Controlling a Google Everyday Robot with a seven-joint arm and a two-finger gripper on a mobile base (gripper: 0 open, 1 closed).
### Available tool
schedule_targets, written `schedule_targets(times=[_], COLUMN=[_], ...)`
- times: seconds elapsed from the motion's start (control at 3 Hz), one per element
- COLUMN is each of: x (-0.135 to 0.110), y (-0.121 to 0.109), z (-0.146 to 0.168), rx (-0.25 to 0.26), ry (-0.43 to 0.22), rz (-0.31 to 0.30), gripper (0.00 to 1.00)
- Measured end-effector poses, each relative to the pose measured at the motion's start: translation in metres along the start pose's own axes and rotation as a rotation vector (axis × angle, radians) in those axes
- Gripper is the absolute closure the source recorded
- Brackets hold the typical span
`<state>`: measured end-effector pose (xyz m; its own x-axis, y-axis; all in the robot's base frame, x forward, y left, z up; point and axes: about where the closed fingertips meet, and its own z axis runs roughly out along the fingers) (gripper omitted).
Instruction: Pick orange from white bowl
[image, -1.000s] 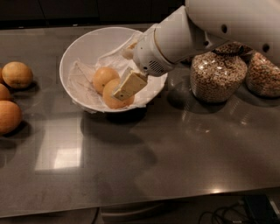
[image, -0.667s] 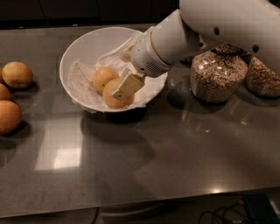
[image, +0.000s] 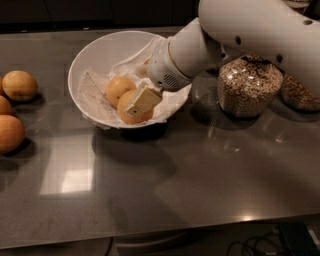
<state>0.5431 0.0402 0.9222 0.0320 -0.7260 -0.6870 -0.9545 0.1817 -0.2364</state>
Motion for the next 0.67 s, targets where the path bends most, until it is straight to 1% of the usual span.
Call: schedule_targets(times=[0.67], x=[0.0112], y=[0.0015], z=[0.0118], rx=[-0.02], ry=[0.01], rz=[0.036], gripper=[0.36])
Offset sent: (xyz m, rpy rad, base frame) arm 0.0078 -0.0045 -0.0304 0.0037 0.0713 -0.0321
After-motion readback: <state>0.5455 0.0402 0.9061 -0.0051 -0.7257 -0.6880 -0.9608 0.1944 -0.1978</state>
